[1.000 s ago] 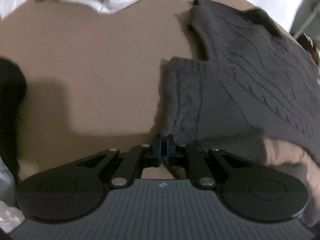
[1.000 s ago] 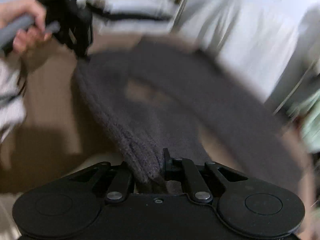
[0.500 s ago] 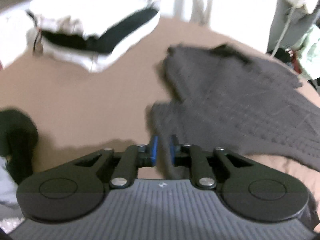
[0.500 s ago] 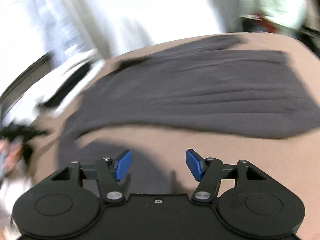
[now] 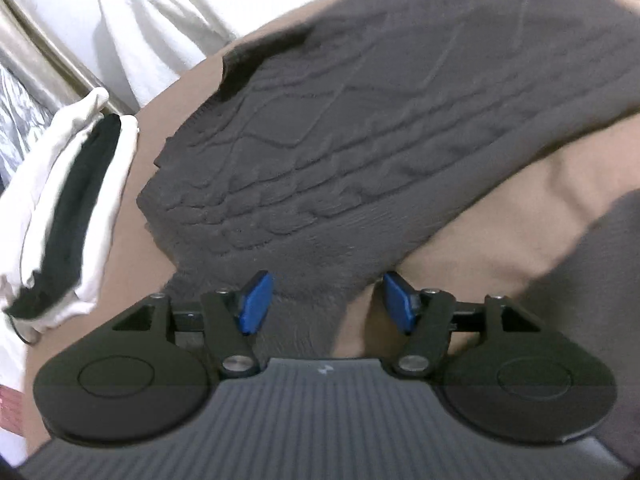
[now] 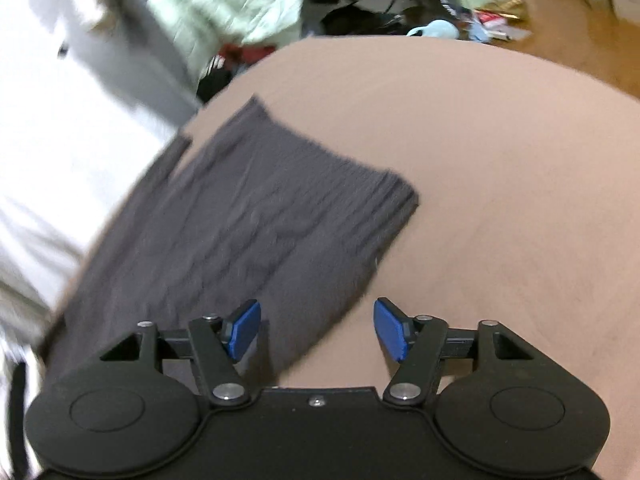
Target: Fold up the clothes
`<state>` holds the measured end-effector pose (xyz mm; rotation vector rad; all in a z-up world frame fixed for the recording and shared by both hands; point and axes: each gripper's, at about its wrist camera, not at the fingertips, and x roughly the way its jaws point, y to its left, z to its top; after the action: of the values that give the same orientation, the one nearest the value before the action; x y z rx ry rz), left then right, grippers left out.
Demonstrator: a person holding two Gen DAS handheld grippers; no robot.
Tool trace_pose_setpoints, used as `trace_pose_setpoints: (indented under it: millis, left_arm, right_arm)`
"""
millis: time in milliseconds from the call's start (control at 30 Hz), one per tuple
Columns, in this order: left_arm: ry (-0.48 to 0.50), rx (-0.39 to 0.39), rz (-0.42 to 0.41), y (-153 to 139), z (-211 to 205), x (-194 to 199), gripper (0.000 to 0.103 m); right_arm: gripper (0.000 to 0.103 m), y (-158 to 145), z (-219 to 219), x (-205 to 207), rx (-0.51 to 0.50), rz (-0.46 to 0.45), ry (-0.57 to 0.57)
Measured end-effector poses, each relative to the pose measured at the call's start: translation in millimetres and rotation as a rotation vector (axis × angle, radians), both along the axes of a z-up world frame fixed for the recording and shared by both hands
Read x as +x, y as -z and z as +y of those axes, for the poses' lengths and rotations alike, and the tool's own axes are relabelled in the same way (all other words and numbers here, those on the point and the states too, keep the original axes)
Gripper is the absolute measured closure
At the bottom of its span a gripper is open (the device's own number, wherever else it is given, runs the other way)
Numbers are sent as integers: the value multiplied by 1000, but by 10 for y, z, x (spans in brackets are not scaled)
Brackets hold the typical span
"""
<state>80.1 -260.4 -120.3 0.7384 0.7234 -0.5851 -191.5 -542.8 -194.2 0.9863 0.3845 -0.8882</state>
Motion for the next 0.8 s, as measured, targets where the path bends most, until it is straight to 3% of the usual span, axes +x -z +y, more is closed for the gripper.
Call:
trace_pose_setpoints:
  millis: [67, 100, 133, 333, 433, 500, 633, 733, 800]
  left_arm:
    - [-22, 5, 3, 79, -56, 104, 44]
    - [-40, -1, 3, 73, -65, 126, 53]
    - [-57, -6, 4, 67, -75, 148, 93]
    - [-110, -90, -44, -272, 102, -131, 93]
    - [-111, -125, -47, -439, 278, -340, 93]
    - [-106, -106, -19, -394, 331, -421, 93]
    - [-113, -66, 39, -190, 329, -453, 93]
    - [-73, -37, -17, -259, 309, -545, 92]
    - [-72, -1, 12, -173, 297, -475, 87]
  right_arm:
    - [38, 27, -112, 101, -64, 0, 3]
    - [49, 30, -154, 171, -108, 16, -11]
    - [90, 8, -168, 221, -156, 39, -36]
    - [95, -425, 190, 134, -475, 205, -93]
    - [96, -465, 286, -120, -467, 253, -63]
    - [96, -492, 350, -290, -462, 285, -43]
    - [96, -275, 251, -509, -311, 232, 0]
    - [96, -448, 440, -530, -405, 269, -29]
    - [95, -427, 408, -434, -400, 344, -78]
